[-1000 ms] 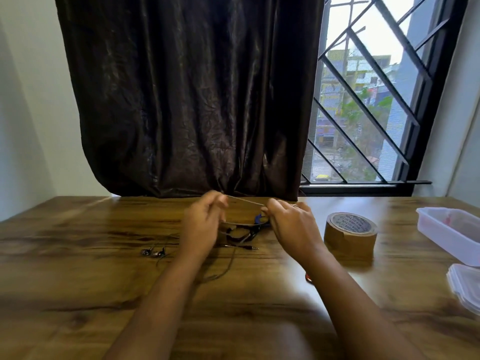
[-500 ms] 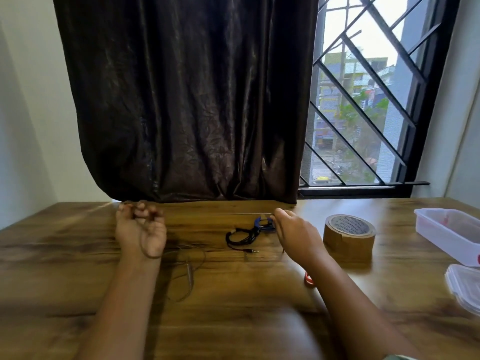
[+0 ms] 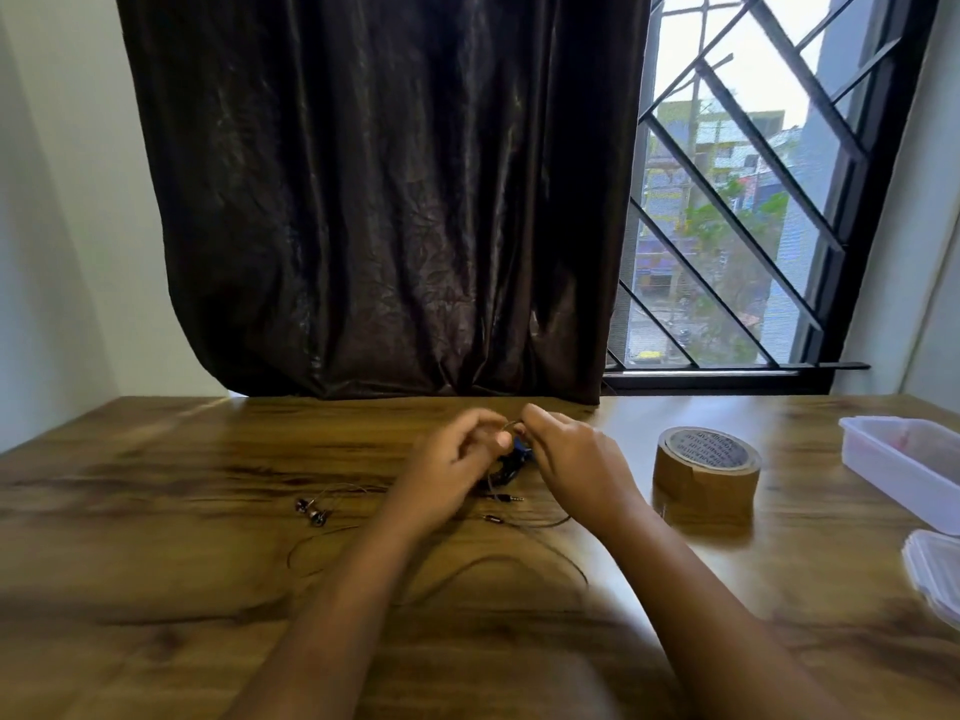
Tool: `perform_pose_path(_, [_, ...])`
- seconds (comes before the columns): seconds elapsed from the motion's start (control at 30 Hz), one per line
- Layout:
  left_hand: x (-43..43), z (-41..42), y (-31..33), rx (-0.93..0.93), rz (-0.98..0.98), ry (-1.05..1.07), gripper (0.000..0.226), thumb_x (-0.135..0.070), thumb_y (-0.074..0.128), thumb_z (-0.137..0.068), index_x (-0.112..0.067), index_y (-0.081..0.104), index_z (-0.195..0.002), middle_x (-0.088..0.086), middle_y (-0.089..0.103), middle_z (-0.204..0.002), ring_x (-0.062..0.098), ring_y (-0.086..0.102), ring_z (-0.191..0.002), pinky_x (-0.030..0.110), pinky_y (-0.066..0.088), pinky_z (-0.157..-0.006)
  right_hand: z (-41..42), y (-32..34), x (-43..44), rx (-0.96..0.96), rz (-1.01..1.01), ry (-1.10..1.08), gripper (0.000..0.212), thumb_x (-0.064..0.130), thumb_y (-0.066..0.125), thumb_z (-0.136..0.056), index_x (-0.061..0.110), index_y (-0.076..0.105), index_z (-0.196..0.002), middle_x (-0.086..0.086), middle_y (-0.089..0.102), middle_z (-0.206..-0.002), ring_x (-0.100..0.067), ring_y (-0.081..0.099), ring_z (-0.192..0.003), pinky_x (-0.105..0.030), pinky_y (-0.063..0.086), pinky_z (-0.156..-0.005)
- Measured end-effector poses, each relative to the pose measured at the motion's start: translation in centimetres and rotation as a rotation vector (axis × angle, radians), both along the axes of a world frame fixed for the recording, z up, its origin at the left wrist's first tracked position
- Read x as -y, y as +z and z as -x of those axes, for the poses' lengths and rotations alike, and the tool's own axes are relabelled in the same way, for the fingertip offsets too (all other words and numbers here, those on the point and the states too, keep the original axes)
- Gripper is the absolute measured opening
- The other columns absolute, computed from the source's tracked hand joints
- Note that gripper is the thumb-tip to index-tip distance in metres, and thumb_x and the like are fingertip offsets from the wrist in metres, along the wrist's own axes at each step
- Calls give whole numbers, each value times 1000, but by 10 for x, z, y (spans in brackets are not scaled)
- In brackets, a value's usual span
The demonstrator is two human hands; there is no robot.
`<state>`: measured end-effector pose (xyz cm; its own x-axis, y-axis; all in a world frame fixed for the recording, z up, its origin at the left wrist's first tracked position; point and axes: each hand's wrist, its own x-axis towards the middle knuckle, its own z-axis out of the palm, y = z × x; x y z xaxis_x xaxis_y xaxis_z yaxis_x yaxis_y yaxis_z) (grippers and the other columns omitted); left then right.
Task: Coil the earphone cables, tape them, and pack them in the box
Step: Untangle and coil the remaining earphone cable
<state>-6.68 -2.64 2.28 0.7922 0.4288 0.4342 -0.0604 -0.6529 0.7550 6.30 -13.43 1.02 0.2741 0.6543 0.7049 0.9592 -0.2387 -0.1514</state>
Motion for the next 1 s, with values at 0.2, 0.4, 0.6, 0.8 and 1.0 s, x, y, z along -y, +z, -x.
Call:
perform_pose_path(0.2, [12, -6, 3, 197, 165, -142, 33, -20, 39, -100, -8, 61, -79, -6, 48, -50, 4, 41, -42, 20, 35, -46, -3, -1, 1, 63, -38, -5, 23, 35, 37, -97, 18, 51, -88, 4, 55, -79, -21, 54, -63, -25, 31, -50])
perform_pose_path(0.4, [14, 13, 27, 457, 404, -181, 40, -27, 39, -98, -10, 67, -75, -1, 53, -55, 9, 48, -48, 21, 48, -51, -28, -10, 9, -77, -3, -94, 24, 34, 40, -100, 16, 52, -89, 4, 42, -87, -14, 48, -68, -30, 44, -58])
perform_pose_path(0.6, [34, 10, 19, -165, 136, -587, 42, -30, 35, -93, -11, 73, -87, 3, 71, -87, 17, 64, -81, 25, 50, -73, -33, -18, 4, -288, 53, -89, 12, 20, 53, -94, 23, 54, -83, 4, 60, -78, -13, 57, -70, -27, 41, -59])
perform_pose_path(0.8, [17, -8, -3, 67, -422, 103, 19, -37, 48, -94, -27, 62, -100, -12, 58, -97, 5, 54, -92, 23, 44, -74, -27, -5, 6, -1065, -217, 450, 20, 8, 46, -98, 3, 65, -102, -5, 67, -83, -10, 60, -69, -17, 49, -58])
perform_pose_path(1.0, [9, -11, -12, 37, -117, 84, 10, -31, 51, -95, -33, 56, -103, -14, 61, -93, -4, 57, -82, 13, 44, -67, -16, 3, 4, -1363, -128, 856, 21, 9, 63, -85, 8, 68, -106, -13, 68, -95, -16, 64, -81, -22, 54, -67])
